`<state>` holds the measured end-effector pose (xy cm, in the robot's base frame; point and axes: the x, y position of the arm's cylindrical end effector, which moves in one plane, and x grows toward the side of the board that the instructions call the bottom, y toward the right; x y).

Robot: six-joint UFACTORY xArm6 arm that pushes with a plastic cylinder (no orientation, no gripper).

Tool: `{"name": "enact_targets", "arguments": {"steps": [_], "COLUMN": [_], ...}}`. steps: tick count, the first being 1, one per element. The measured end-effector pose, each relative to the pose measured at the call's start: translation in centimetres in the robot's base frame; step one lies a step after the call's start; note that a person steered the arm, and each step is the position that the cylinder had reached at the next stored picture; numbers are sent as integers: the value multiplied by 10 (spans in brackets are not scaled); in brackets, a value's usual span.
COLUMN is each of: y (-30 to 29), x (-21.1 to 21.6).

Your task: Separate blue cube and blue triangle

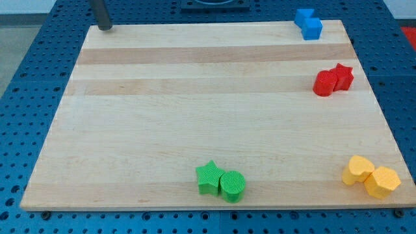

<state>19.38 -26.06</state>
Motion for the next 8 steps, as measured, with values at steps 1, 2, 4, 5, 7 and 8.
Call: {"name": "enact_targets", "arguments": {"steps": [1, 2, 4, 5, 7, 8], "y": [0, 2, 27, 74, 182, 266], "x": [6, 42, 82, 86, 112, 124]}}
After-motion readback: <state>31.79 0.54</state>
